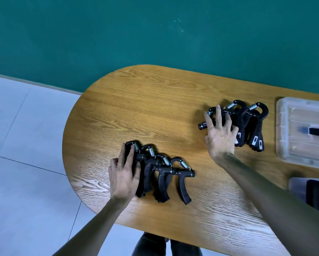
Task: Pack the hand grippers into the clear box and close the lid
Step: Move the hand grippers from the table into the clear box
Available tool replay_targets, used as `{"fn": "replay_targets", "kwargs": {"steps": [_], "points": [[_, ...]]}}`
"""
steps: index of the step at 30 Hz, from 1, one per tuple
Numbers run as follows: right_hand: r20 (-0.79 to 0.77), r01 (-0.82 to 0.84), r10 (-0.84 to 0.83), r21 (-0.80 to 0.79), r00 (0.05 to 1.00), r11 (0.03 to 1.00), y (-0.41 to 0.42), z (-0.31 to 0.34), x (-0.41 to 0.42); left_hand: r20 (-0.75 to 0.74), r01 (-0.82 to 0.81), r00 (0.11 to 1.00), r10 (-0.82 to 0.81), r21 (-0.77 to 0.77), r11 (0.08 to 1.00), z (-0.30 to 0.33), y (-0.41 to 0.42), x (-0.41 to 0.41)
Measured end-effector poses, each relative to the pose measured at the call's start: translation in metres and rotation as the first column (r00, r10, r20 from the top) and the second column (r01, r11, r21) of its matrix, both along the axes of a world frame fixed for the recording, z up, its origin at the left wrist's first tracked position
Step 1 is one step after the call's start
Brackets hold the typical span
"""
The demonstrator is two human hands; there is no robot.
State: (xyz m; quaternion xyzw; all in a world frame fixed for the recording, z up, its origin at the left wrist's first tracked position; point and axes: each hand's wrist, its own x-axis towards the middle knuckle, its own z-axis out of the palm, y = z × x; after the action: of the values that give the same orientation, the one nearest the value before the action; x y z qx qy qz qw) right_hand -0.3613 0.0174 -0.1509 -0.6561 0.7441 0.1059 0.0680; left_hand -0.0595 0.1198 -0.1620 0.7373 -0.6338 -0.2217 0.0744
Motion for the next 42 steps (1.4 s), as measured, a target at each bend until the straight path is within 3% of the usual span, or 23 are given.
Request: {"fn": "replay_targets", "kwargs": {"steps": [10, 23, 32, 42], "points": [[-0.058, -0.019, 0.018, -0.021, 0.998, 1.0, 0.019, 0.022, -0.005, 0.077, -0.035, 0.996, 0.042, -0.096, 0.995, 0.007, -0.018, -0.004], [0.003, -0.007, 0.007, -0.078, 1.0, 0.997, 0.062, 0.063, -0.031, 0.139, -0.026, 0.989, 0.044, -0.123, 0.992, 0.048, -0.015, -0.045], [0.134, 0.046, -0.02, -0.196, 0.991, 0.98, 0.13, 0.155, -0.095, 0.028, -0.059, 0.997, 0.066, -0.207, 0.976, 0.124, 0.026, -0.176], [0.184, 0.168, -0.12, -0.274, 0.976, 0.947, 0.213, 0.236, -0.215, -0.002, 0.148, 0.988, -0.153, -0.237, 0.96, 0.195, 0.076, -0.34]]}}
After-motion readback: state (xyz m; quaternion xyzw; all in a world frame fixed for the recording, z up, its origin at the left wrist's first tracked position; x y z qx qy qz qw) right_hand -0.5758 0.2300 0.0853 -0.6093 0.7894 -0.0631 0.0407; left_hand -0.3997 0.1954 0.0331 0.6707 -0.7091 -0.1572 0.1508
